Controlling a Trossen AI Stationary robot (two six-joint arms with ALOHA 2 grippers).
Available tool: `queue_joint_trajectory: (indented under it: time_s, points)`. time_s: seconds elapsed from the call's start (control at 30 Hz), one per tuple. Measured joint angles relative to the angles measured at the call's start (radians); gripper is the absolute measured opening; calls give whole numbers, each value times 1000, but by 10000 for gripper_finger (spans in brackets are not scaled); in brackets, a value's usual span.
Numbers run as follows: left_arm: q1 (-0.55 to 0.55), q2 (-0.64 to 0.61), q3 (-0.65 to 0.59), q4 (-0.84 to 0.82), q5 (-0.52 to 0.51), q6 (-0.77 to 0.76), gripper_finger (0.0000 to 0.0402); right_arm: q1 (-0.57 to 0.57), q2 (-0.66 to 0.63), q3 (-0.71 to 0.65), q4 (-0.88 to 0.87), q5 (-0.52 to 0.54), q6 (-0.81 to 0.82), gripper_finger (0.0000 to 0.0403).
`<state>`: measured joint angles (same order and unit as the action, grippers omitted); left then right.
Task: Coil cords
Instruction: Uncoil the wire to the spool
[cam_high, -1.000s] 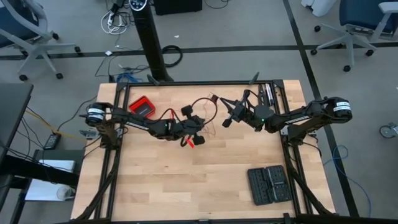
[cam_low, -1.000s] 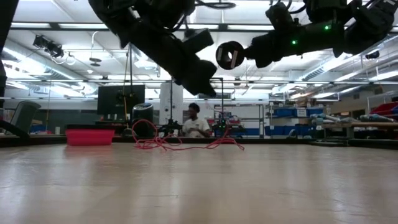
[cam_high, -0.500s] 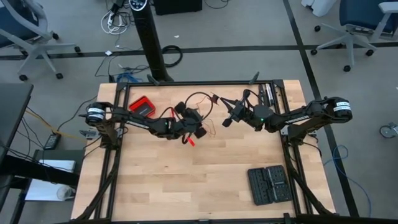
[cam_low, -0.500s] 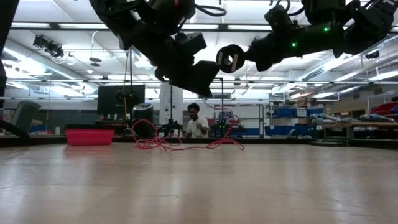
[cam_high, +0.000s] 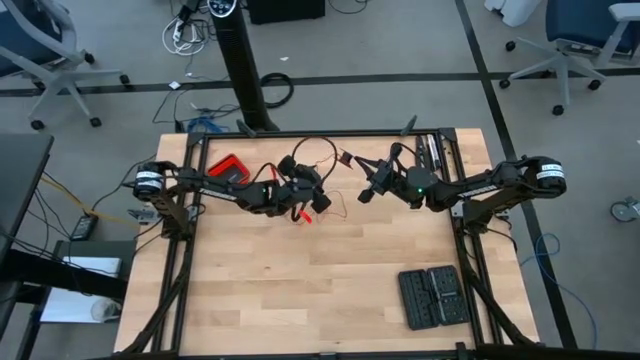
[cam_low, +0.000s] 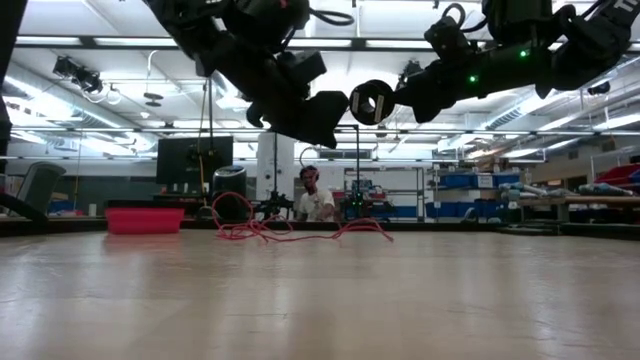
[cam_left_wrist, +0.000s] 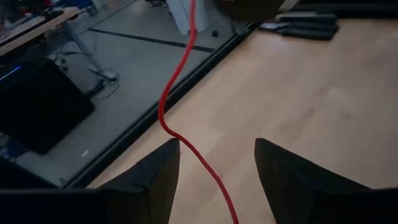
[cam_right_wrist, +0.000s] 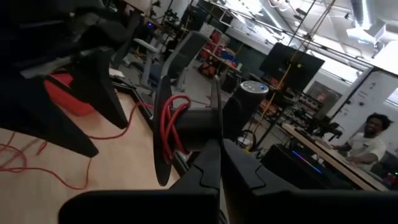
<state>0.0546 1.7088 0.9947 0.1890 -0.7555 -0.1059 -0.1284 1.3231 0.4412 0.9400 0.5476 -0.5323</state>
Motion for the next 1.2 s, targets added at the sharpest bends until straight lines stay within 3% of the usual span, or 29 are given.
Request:
queue_joint_trajectory:
  time_s: [0.2, 0.37, 0.67, 1.1, 1.2]
  points:
    - [21, 0, 0, -13, -86, 79, 214, 2, 0, 0, 2, -33, 1, 0]
    - [17, -1, 1, -16, -249, 201, 214, 2, 0, 0, -1, -46, 0, 0]
    - [-30, -1, 83, -22, -377, 391, 214, -12, 0, 0, -17, -66, -1, 0]
    - [-149, -2, 213, 39, -325, 534, 214, -35, 0, 0, -32, -81, 16, 0]
    - [-175, -2, 215, 96, -247, 544, 214, -35, 0, 0, -40, -77, 16, 0]
